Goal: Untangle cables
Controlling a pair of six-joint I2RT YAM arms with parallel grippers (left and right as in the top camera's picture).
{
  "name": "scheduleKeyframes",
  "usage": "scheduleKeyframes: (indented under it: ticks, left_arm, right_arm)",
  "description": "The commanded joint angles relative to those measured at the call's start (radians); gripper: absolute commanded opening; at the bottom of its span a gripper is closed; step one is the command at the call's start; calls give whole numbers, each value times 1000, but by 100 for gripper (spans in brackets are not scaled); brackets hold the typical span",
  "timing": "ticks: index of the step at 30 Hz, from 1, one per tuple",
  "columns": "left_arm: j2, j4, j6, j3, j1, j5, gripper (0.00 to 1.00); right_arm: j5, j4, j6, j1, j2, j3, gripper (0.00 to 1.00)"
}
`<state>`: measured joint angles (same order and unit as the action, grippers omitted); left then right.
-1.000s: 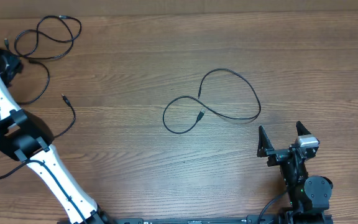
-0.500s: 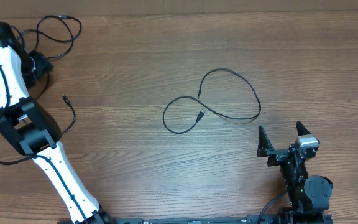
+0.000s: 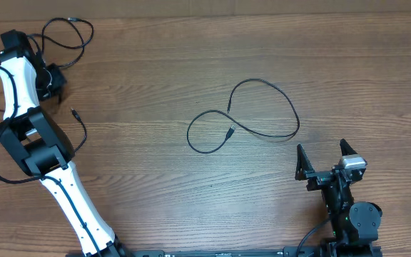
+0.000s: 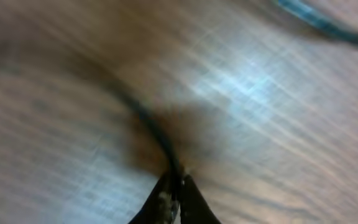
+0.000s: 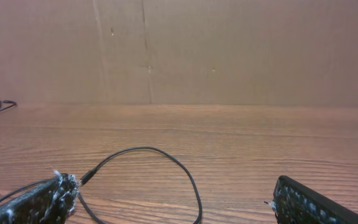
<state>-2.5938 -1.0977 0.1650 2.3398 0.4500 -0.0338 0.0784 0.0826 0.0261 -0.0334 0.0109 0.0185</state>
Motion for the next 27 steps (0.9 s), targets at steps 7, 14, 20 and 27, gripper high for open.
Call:
scheduleKeyframes:
  ticks: [7, 14, 20, 27]
  left_arm:
    - [31, -156, 30, 5, -5, 68, 4]
    - [32, -358, 227, 122, 1, 70, 4]
    - [32, -480, 320, 254, 8, 69, 4]
    - [32, -564, 264, 314, 10, 66, 100]
  right_arm:
    - [2, -3, 2, -5, -7, -10, 100]
    - [2, -3, 2, -5, -7, -10, 100]
    - [2, -3, 2, -5, -7, -10, 100]
    - [2, -3, 2, -5, -7, -10, 100]
